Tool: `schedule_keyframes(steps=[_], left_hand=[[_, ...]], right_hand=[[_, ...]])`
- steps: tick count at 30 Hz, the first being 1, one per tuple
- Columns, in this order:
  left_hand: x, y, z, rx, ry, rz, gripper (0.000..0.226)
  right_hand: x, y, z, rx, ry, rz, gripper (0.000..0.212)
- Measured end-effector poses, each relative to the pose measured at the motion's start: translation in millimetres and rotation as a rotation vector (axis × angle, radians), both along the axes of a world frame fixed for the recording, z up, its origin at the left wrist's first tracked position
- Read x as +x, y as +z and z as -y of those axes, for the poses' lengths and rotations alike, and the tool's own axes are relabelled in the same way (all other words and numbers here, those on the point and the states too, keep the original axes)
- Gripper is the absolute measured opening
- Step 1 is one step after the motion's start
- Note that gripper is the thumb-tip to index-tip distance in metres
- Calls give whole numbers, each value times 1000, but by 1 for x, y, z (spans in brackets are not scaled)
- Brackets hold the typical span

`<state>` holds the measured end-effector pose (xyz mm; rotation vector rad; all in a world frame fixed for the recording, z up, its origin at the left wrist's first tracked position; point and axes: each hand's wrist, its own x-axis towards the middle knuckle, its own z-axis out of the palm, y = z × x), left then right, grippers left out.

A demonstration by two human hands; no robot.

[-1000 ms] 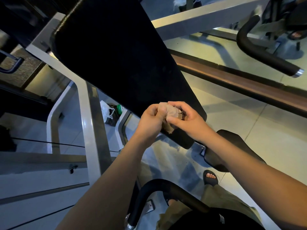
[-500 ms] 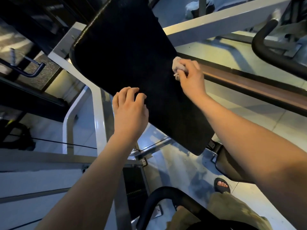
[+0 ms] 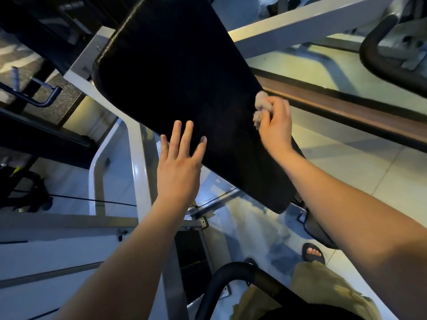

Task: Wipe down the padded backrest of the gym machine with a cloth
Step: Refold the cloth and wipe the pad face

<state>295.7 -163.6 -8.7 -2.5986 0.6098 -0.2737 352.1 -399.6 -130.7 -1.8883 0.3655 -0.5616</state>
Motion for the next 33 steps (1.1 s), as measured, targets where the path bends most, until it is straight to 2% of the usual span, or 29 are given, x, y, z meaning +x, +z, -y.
schedule_keyframes(steps=[3, 5, 8, 10, 11, 15, 17, 20, 23, 25, 27, 30, 33], left_hand=[[1, 0, -1, 9, -5, -1, 80], [1, -1, 0, 16, 0, 2, 79], [0, -3, 0, 22, 9, 1, 78], [0, -3, 0, 30, 9, 3, 79], [0, -3, 0, 35, 9, 4, 79], [-1, -3, 0, 31, 10, 12, 77], [-2, -1, 2, 27, 7, 18, 75], [-2, -1, 2, 33, 7, 20, 75], [-2, -2, 1, 40, -2, 21, 74], [-2, -1, -2, 51, -9, 22, 74], [-1, -1, -4, 63, -16, 17, 74], [-2, 0, -5, 75, -16, 5, 71], [-1, 1, -7, 79, -31, -2, 74]], right_hand=[[14, -2, -9, 12, -78, -49, 18], [-15, -21, -42, -26, -49, -48, 16], [-81, -49, -73, -154, 238, -34, 17], [-92, -56, -61, -177, 376, -110, 20], [-85, -54, -50, -181, 352, -149, 21], [-24, -21, -12, -38, -9, -143, 30], [-1, -18, -10, 25, -117, -200, 27], [-25, -26, -51, 13, -152, -254, 29], [-83, -51, -93, -104, 31, -222, 35], [-91, -63, -84, -81, 131, -275, 24], [-71, -60, -63, 30, 19, -303, 18], [-30, -43, -31, 152, -215, -306, 31], [-21, -31, -41, 123, -178, -340, 26]])
